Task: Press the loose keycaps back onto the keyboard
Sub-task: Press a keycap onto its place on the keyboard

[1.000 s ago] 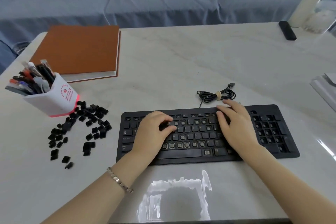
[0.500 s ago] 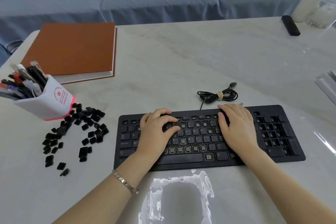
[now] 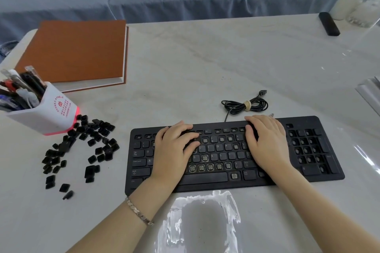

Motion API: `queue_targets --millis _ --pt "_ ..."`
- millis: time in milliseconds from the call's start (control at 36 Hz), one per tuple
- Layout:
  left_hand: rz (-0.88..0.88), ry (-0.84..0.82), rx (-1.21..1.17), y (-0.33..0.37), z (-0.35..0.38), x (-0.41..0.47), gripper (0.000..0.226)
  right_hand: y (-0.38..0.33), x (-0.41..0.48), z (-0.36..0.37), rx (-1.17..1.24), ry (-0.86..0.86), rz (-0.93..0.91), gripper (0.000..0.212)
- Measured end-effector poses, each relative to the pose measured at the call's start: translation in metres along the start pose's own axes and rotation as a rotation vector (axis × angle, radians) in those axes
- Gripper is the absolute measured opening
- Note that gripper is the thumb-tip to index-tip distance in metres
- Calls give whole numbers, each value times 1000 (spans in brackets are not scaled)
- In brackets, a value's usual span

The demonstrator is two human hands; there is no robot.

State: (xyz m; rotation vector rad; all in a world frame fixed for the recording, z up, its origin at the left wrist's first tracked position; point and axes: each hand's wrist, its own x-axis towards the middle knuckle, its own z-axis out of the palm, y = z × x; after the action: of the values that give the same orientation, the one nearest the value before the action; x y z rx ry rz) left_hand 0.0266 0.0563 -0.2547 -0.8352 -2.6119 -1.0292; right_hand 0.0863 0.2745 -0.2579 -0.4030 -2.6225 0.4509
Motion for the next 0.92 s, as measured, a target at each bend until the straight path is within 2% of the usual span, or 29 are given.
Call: queue_targets --millis 222,444,611,917 --pt "-89 -29 -88 -1 -2 4 17 0 -1 0 -4 -1 2 42" --pt "-62 -12 -61 -1 -3 6 16 0 0 1 1 3 4 41" --pt "73 -36 27 -4 -1 5 30 1 0 0 0 5 8 41" --pt "171 -73 134 -13 -5 6 34 -1 -1 -1 -8 -2 6 41"
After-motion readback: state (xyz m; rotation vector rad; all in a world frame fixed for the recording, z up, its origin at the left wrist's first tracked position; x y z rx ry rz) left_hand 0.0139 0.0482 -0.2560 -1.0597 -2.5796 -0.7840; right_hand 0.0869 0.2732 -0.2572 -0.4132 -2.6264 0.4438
